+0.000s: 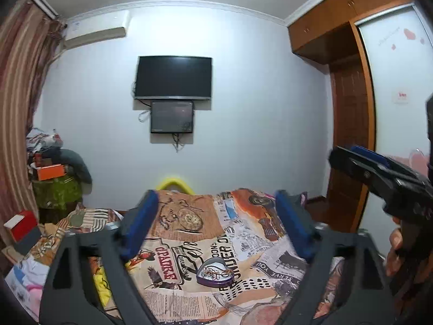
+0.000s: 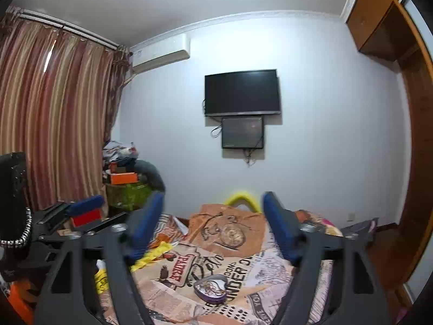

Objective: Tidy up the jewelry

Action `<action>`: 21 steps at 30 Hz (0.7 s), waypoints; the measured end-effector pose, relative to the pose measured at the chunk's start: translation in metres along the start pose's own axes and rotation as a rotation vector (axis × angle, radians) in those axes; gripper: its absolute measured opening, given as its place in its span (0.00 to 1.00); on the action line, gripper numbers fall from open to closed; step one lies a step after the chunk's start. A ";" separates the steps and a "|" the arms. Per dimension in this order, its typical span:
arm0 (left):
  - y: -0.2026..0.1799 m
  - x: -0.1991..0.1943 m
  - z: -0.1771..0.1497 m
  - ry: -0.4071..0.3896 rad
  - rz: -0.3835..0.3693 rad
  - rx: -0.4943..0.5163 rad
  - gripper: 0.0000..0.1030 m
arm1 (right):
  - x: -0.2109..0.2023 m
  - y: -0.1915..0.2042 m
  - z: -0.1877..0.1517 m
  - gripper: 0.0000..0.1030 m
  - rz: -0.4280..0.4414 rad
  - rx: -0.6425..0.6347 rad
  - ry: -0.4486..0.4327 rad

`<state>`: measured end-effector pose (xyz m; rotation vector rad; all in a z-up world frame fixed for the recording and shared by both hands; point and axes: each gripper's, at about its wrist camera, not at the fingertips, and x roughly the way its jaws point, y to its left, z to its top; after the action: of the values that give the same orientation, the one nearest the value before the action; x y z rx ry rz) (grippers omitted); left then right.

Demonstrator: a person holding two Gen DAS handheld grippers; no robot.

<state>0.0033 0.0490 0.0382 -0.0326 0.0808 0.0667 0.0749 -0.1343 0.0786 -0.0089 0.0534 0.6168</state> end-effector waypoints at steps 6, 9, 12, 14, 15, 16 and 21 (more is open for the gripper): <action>0.000 -0.009 -0.009 -0.026 0.059 -0.019 0.99 | 0.000 0.006 -0.008 1.00 -0.076 -0.002 -0.003; -0.001 -0.013 -0.011 -0.022 0.055 -0.026 0.99 | 0.000 0.004 -0.009 1.00 -0.074 0.003 0.015; -0.004 -0.015 -0.012 -0.016 0.057 -0.022 0.99 | -0.006 0.002 -0.011 1.00 -0.072 0.011 0.023; -0.004 -0.017 -0.011 -0.016 0.058 -0.021 0.99 | -0.010 -0.001 -0.013 1.00 -0.074 0.015 0.025; -0.004 -0.017 -0.012 -0.018 0.058 -0.019 0.99 | -0.012 -0.002 -0.014 1.00 -0.073 0.018 0.026; -0.004 -0.017 -0.012 -0.021 0.057 -0.017 0.99 | -0.016 -0.003 -0.016 1.00 -0.072 0.020 0.027; -0.006 -0.017 -0.014 -0.019 0.062 -0.013 0.99 | -0.018 -0.006 -0.020 1.00 -0.075 0.023 0.036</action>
<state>-0.0145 0.0413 0.0261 -0.0425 0.0627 0.1294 0.0621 -0.1500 0.0597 0.0003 0.0948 0.5407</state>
